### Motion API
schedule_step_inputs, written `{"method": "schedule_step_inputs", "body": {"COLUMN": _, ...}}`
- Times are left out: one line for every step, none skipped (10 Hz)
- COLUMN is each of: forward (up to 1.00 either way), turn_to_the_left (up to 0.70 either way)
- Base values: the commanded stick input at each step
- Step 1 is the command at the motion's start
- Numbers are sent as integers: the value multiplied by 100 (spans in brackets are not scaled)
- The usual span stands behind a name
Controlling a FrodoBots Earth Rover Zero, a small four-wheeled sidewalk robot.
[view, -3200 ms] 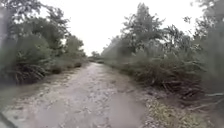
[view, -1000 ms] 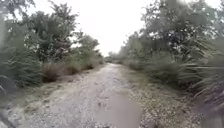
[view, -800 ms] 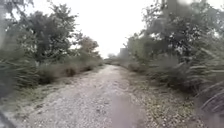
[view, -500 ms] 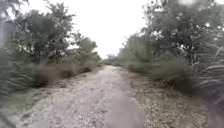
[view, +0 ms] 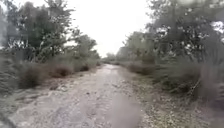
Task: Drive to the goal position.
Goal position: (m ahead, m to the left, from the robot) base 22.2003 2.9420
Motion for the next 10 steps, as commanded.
{"method": "schedule_step_inputs", "body": {"forward": 70, "turn_to_the_left": 0}}
{"method": "schedule_step_inputs", "body": {"forward": 70, "turn_to_the_left": 0}}
{"method": "schedule_step_inputs", "body": {"forward": 70, "turn_to_the_left": 0}}
{"method": "schedule_step_inputs", "body": {"forward": 70, "turn_to_the_left": 0}}
{"method": "schedule_step_inputs", "body": {"forward": 70, "turn_to_the_left": 0}}
{"method": "schedule_step_inputs", "body": {"forward": 70, "turn_to_the_left": 0}}
{"method": "schedule_step_inputs", "body": {"forward": 70, "turn_to_the_left": 0}}
{"method": "schedule_step_inputs", "body": {"forward": 70, "turn_to_the_left": 0}}
{"method": "schedule_step_inputs", "body": {"forward": 70, "turn_to_the_left": 0}}
{"method": "schedule_step_inputs", "body": {"forward": 70, "turn_to_the_left": 0}}
